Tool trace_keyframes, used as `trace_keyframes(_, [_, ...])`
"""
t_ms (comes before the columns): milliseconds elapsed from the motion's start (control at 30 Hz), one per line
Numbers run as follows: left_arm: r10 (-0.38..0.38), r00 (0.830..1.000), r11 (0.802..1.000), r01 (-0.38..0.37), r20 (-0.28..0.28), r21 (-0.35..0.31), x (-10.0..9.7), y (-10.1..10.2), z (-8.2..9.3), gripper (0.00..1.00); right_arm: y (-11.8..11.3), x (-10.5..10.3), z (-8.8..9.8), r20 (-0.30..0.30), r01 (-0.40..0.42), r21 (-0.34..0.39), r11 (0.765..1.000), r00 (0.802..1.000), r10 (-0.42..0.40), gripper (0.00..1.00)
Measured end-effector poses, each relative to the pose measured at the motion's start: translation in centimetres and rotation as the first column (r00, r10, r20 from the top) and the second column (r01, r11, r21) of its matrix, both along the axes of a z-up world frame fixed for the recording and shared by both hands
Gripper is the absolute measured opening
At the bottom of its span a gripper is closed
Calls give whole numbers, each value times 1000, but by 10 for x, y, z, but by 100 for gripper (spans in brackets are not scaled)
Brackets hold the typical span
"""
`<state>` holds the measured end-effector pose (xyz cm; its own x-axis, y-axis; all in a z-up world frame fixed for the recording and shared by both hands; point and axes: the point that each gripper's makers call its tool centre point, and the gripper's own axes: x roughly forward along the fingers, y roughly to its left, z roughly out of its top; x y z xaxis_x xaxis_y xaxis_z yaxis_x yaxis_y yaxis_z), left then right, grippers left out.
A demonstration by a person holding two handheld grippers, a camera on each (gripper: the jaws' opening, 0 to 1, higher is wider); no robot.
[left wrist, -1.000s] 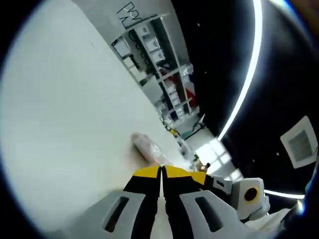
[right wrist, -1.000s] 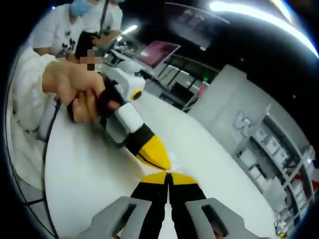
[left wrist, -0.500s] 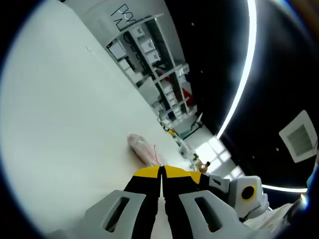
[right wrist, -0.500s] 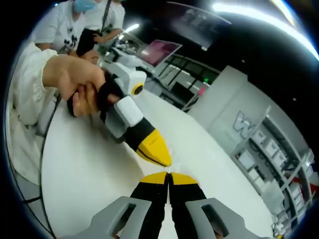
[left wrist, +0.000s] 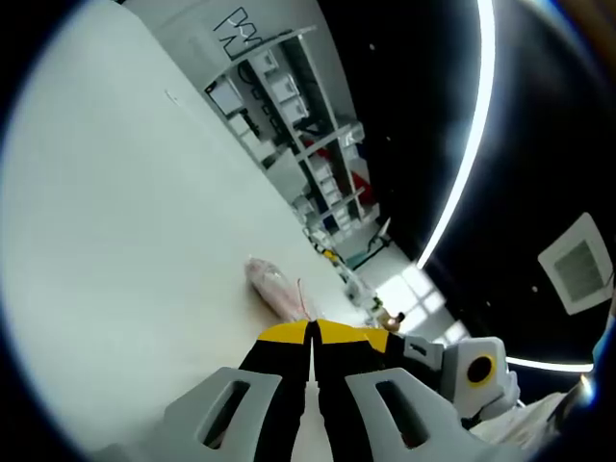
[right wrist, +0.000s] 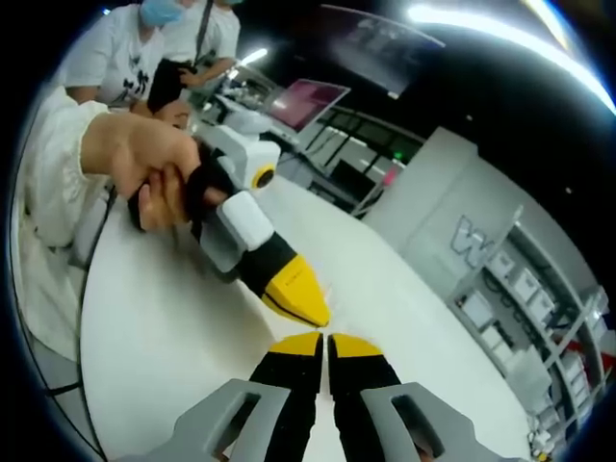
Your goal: Open the resealable bag by pulling the two sides of the seal apart until the entire bag opening is separated and visibly accessible.
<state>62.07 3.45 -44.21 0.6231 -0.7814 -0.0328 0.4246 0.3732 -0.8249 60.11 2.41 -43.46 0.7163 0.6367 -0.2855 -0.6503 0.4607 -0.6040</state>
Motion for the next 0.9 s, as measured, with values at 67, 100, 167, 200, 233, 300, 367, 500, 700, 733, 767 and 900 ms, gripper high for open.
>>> trace_keyframes(67, [0,1000,1000,0,-1,-3,0,0,0,1,0,1,1,2,2,2,1000,1000,-2,4])
trace_keyframes(100, [1,1000,1000,-1,-1,-4,0,0,0,1,-1,1,1,5,4,2,1000,1000,-4,3])
trace_keyframes(167, [0,1000,1000,0,-1,-5,-1,0,0,1,-2,3,-1,0,10,-3,1000,1000,-10,2])
trace_keyframes(200, [0,1000,1000,0,-1,-6,-1,0,0,1,-2,3,-1,-1,10,-3,1000,1000,-10,2])
trace_keyframes(233, [0,1000,1000,0,-1,-7,-1,0,0,1,-2,3,-2,-5,9,-4,1000,1000,-9,3])
trace_keyframes(300, [0,1000,1000,0,0,-4,-1,0,-1,1,-2,3,-4,-11,7,-4,1000,1000,-7,4])
trace_keyframes(367, [1,1000,1000,-1,0,-3,0,0,-1,1,-2,4,-6,-21,7,-4,1000,1000,-7,4])
trace_keyframes(500, [2,1000,1000,-2,0,-2,-1,0,-2,1,0,5,-7,-34,3,11,1000,999,-3,4])
trace_keyframes(700, [2,1000,1000,-2,12,1,-1,0,-1,1,2,7,-4,-48,0,31,1000,999,2,4])
trace_keyframes(733, [4,1000,1000,-4,12,1,-1,0,0,1,2,7,-4,-52,-1,34,999,999,3,4])
trace_keyframes(767, [2,1000,1000,-2,12,0,-1,0,0,1,3,7,-5,-56,-3,35,999,998,5,3])
trace_keyframes(900, [2,1000,1000,-2,13,1,-1,0,1,1,5,8,-6,-101,-10,64,998,995,16,2])
